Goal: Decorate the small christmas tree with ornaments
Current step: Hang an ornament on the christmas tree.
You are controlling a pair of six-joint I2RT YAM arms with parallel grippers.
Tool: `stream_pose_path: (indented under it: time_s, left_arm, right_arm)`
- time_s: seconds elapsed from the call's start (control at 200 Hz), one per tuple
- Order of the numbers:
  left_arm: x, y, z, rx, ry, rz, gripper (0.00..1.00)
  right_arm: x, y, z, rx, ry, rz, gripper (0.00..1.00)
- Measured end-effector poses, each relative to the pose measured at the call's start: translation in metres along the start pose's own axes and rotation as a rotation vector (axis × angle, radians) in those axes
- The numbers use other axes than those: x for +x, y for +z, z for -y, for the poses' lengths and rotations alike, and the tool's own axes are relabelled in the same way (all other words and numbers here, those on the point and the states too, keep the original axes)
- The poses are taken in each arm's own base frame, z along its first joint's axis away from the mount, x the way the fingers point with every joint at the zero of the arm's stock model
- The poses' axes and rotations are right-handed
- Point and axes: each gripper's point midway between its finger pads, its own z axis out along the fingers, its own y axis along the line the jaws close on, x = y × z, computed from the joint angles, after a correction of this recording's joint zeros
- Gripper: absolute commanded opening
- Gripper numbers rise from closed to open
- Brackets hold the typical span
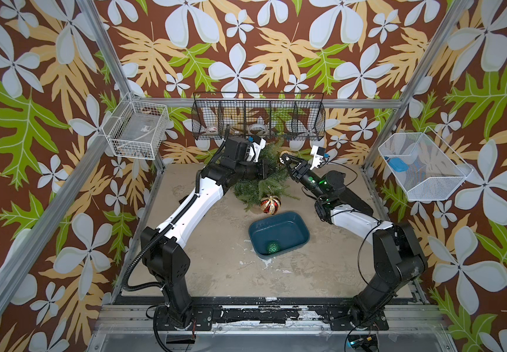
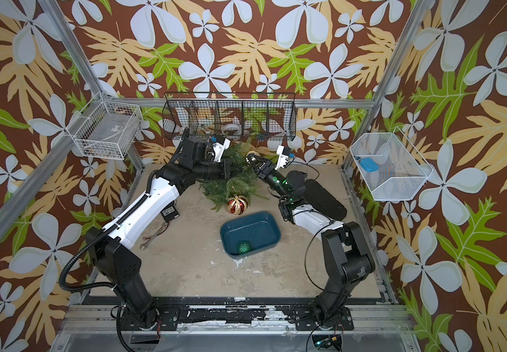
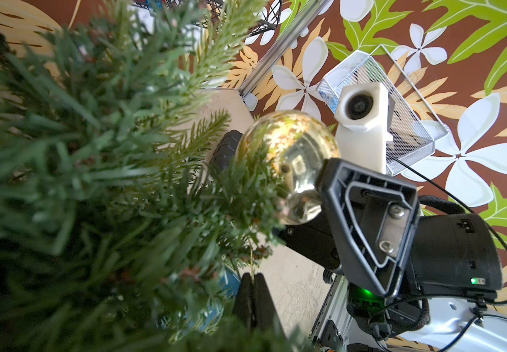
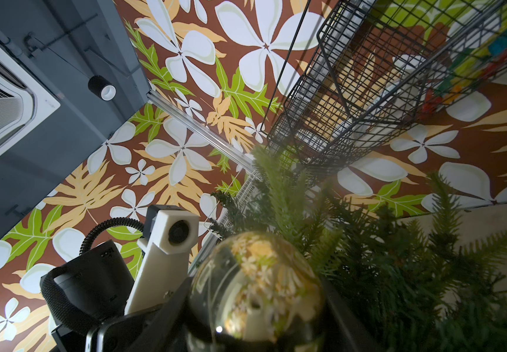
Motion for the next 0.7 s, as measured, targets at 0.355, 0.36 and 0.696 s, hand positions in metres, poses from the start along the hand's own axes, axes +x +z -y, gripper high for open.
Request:
stream_pose_path:
  time_s: [0.355,0.36,0.696]
  left_arm:
    - [0.0,0.006,-0.001,0.008,-0.017,-0.01,0.12]
    - [0.0,0.006,-0.001,0.008,-0.017,-0.01,0.12]
    - [-0.003,-0.003,0.005,0.015,-0.013,0.003,0.29]
  right_arm:
    - [-0.003,-0.011,0.001,0.033,-0.016,0.019,0.57]
    - [-0.003,-0.011,0.001,0.034,-0.017,0.02,0.57]
    - [-0.001,-0.014,0.01,0.062,-0.015,0.017,0.57]
